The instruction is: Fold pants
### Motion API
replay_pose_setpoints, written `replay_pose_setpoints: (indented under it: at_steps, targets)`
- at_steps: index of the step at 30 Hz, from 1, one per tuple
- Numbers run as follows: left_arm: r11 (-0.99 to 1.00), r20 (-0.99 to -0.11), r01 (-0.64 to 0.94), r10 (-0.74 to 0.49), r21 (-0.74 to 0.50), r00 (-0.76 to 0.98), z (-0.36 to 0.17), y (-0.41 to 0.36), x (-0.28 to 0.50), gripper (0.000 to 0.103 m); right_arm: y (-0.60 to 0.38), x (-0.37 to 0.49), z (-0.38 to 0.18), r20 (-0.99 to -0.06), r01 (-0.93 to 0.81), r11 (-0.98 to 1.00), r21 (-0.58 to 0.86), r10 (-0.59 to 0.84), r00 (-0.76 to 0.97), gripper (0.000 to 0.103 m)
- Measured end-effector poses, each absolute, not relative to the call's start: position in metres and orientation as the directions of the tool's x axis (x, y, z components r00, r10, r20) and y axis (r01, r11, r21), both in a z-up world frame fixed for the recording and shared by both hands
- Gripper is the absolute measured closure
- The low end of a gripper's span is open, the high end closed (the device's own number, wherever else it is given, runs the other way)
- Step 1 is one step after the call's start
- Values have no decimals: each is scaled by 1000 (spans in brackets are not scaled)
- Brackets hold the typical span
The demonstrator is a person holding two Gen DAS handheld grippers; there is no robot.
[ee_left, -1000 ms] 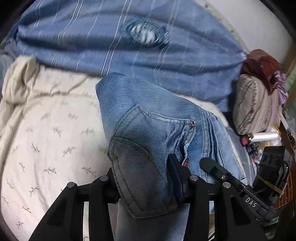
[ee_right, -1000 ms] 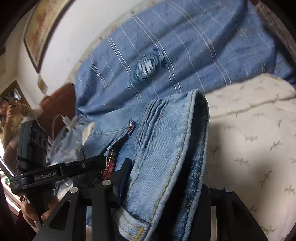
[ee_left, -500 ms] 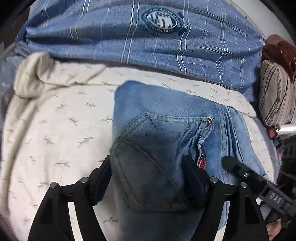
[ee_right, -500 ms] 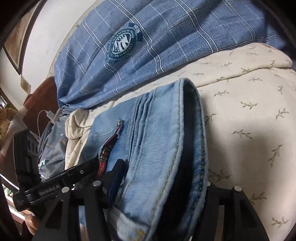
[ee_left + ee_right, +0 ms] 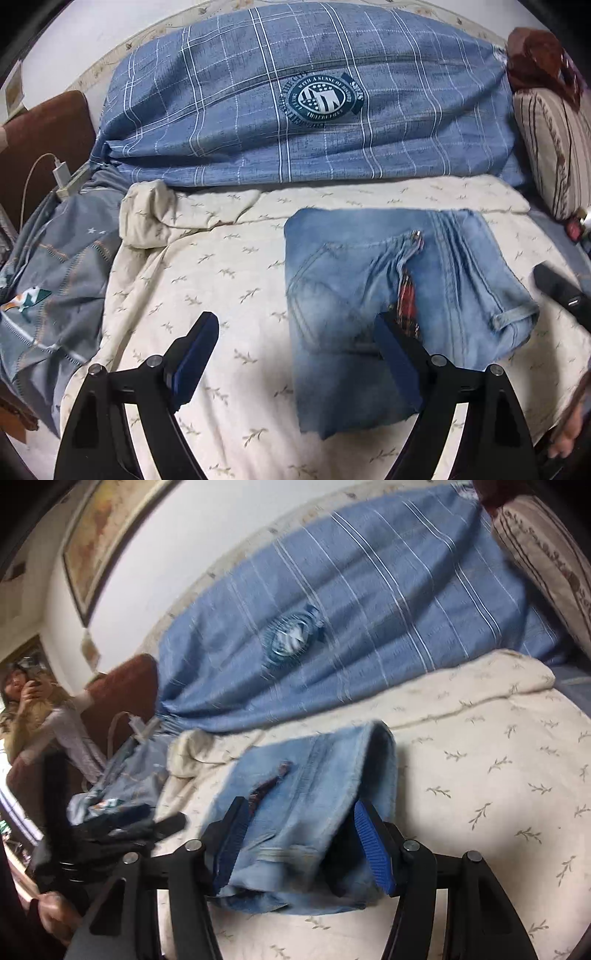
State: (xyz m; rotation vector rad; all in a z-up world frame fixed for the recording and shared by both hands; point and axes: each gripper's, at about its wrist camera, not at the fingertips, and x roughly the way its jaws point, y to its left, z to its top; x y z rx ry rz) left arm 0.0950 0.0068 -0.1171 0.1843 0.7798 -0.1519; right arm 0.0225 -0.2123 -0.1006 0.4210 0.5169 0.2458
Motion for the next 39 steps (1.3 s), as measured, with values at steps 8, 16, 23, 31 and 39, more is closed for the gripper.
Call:
replay_pose_setpoints:
  at_steps: [8,16,23,31,39]
  targets:
    - [977,-754,168,-9,135,657,-142,2,92,17,-199,32,-120,-530,-148,878,455,400,748,41]
    - [978,-762,157,5,139,647,-139,4,85,17,-203,39,-136,-602,-88,876,475,396,694,40]
    - [984,-657,115,3,136,754,-83,17,47,11,-209,-19,-92,-455,-99,913,397,289,842,40]
    - [987,-536,83,3,136,844,-36,31,0,5,-198,-86,-57,-404,-23,942,335,166,900,37]
    - [987,-449,57,16,150,893,-11,45,-43,1,-175,-116,-19,-370,-24,956,291,135,919,35]
